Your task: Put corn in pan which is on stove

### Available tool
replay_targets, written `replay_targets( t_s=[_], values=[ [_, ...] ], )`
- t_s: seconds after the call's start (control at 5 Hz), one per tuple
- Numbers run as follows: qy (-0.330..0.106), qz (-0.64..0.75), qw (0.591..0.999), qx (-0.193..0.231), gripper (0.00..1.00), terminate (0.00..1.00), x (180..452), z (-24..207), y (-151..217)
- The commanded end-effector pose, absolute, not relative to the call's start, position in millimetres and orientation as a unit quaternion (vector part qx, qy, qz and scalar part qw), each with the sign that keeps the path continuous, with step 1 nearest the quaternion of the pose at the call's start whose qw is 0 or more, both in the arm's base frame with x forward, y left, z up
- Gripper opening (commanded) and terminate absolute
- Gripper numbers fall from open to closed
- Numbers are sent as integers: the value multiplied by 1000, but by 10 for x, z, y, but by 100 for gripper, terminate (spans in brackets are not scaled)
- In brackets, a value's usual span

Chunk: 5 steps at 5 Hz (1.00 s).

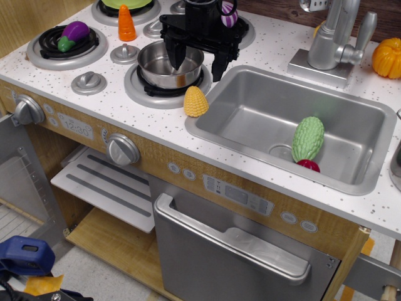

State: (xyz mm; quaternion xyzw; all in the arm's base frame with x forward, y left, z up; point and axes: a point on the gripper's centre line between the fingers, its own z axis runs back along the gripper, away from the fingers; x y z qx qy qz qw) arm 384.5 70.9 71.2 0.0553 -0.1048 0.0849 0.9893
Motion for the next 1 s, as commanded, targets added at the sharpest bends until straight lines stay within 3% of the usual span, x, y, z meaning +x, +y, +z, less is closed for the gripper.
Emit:
replay_targets(
  t_s=[0.0,0.8],
  values=[
    [-105,85,989,55,100,0,3845,712,709],
    [-128,87,987,52,100,0,3908,625,673]
  ],
)
